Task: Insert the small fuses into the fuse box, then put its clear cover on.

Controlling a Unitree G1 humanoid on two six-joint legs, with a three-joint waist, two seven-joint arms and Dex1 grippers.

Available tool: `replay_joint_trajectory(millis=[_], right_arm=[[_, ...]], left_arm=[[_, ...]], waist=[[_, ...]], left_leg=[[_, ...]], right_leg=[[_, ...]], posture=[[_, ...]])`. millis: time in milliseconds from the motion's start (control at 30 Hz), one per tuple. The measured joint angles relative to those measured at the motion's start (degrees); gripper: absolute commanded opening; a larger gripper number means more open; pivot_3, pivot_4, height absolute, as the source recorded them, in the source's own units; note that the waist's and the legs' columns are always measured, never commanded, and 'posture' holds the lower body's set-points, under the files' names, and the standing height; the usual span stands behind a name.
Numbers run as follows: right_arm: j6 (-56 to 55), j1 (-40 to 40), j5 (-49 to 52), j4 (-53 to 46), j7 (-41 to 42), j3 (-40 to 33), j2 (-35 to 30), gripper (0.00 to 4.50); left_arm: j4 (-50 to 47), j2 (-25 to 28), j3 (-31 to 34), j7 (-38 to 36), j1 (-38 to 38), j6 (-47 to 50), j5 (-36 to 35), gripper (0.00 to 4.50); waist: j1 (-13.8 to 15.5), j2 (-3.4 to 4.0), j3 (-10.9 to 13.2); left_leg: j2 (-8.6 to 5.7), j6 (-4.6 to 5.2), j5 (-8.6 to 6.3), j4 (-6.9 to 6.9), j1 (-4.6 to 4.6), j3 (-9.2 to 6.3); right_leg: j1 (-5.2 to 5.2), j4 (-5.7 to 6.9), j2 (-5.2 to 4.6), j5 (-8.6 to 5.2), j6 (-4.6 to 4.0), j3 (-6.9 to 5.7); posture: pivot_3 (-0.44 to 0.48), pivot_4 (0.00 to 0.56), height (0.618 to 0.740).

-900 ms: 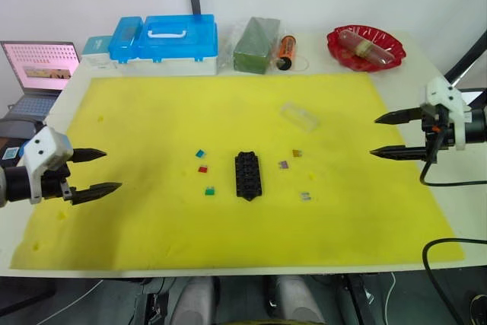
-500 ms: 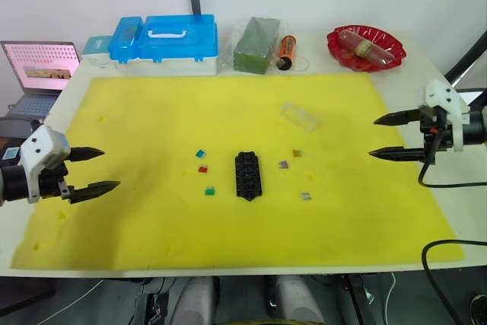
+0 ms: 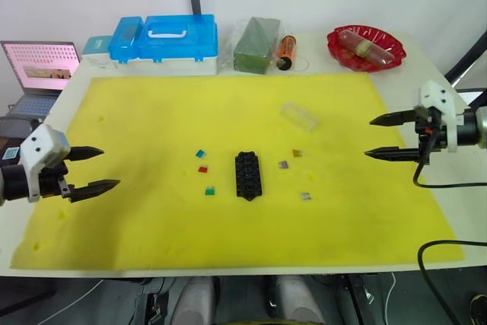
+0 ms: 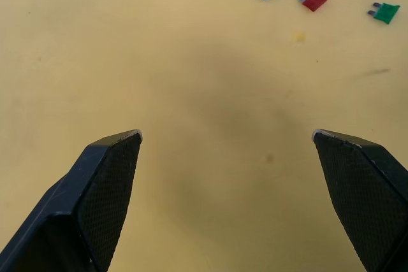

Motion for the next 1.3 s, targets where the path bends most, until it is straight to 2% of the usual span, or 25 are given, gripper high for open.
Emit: replay_joint_trajectory(millis=[267,433,633,733,833,967,1300], right_arm=[[1.93,1.65,1.32,-4.94,-4.70,-1.39,3.19,4.48],[7.68,5.06,4.61,-17.58,-8.97,-2.67,5.59,4.48],[16.05,7.08,8.75,-33.63,-13.36,-0.73,8.40,4.48],[18.22,6.86,10.01,-38.97,-14.82,1.50,10.01,4.50],[20.10,6.52,11.06,-42.71,-16.45,3.89,12.45,4.50],[21.41,5.53,11.22,-44.11,-18.76,5.41,13.86,4.50],[24.15,4.31,12.39,-46.63,-22.72,6.33,15.28,4.50]], left_arm=[[1.04,-0.63,-1.89,0.36,-3.10,2.43,-0.10,4.50],[2.04,-0.98,-4.84,1.29,-6.12,10.26,-1.72,4.50],[-0.80,-3.12,-9.93,0.23,-8.60,24.78,-8.75,4.50],[-0.96,-4.35,-11.38,0.64,-11.65,30.63,-11.31,3.90],[-0.80,-7.52,-12.94,2.61,-15.40,35.96,-13.84,2.88],[4.72,-12.67,-13.18,7.41,-22.89,41.94,-14.80,2.88],[19.42,-20.99,-14.47,14.84,-34.70,53.21,-14.98,2.88]], waist=[[0.02,0.00,0.00],[0.04,0.00,0.00],[0.09,-0.04,-0.01],[0.26,-0.06,-0.01],[0.28,-0.09,-0.02],[0.42,-0.13,-0.02],[0.16,-0.17,-0.05]], left_leg=[[0.00,0.00,0.00,0.02,0.01,-0.01],[0.00,0.00,0.00,0.00,0.00,-0.04],[0.00,0.00,0.00,0.06,0.00,-0.10],[-0.02,0.00,0.00,0.07,0.00,-0.13],[-0.03,0.00,0.00,0.14,-0.03,-0.21],[-0.05,0.00,0.00,0.22,-0.05,-0.30],[-0.07,0.00,0.00,0.25,-0.06,-0.33]], right_leg=[[0.00,0.04,0.02,0.01,0.01,0.00],[0.01,0.05,0.02,0.01,0.02,-0.01],[0.02,0.09,0.03,0.01,0.02,-0.03],[0.05,0.09,0.03,0.01,0.03,-0.04],[0.09,0.09,0.03,0.01,0.03,-0.08],[0.10,0.12,0.05,0.01,0.03,-0.16],[0.11,0.15,0.05,0.04,0.07,-0.16]], posture=[[0.000,0.150,0.740],[0.000,0.150,0.740],[0.000,0.150,0.740],[0.000,0.150,0.740],[0.000,0.150,0.740],[0.000,0.150,0.740],[0.000,0.150,0.740]])
